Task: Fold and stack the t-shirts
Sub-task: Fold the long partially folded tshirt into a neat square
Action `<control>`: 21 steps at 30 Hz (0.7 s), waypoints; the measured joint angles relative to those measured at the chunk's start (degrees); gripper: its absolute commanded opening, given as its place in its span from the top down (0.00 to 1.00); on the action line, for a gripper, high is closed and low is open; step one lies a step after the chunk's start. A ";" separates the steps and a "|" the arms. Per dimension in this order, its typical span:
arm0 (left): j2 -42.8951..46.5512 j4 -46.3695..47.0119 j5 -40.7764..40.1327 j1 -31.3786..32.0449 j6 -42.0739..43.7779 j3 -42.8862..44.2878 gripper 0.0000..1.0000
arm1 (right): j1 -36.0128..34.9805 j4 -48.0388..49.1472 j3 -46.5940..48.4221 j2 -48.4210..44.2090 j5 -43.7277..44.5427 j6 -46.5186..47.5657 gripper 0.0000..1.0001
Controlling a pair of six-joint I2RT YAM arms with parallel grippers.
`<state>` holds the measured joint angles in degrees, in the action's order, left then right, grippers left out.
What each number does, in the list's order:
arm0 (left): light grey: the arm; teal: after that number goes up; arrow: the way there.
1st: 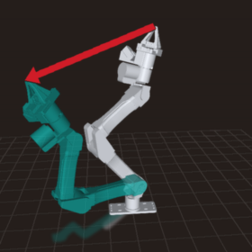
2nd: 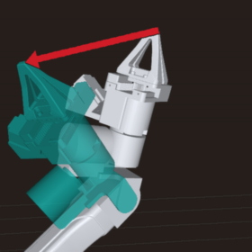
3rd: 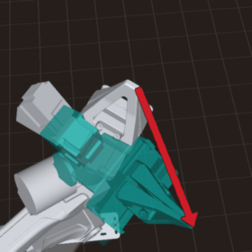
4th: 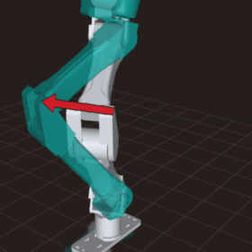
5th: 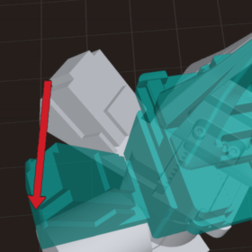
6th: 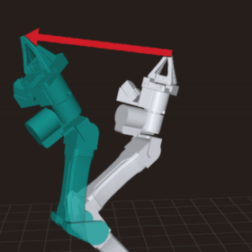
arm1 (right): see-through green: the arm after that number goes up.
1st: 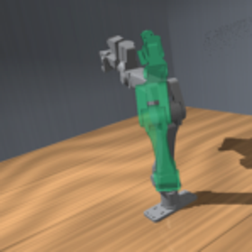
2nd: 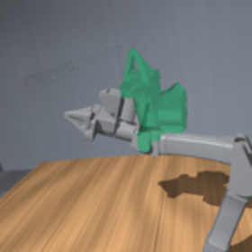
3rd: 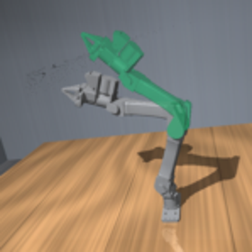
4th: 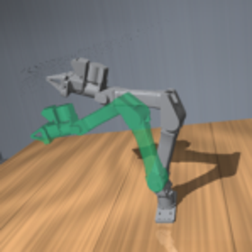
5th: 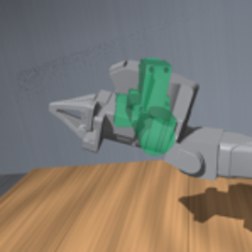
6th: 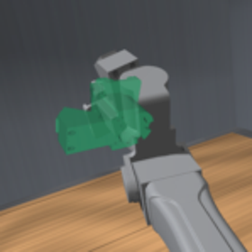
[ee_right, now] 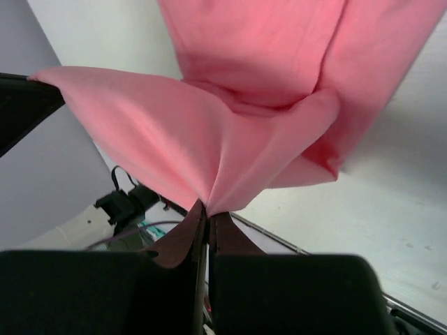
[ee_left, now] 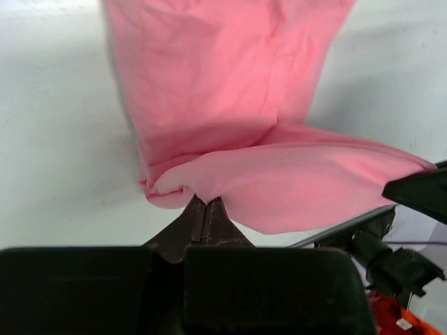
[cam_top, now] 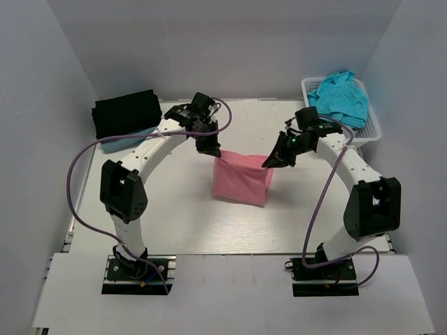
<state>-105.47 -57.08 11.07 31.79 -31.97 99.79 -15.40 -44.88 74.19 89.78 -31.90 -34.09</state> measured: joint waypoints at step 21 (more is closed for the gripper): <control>-25.99 4.07 0.11 -3.69 2.56 22.97 1.00 | 6.14 2.03 14.64 20.55 6.51 0.11 1.00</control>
<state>-131.46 -53.01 11.18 28.10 -29.41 122.76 -9.26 -42.85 88.84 110.32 -25.39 -33.98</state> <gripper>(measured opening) 0.009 0.022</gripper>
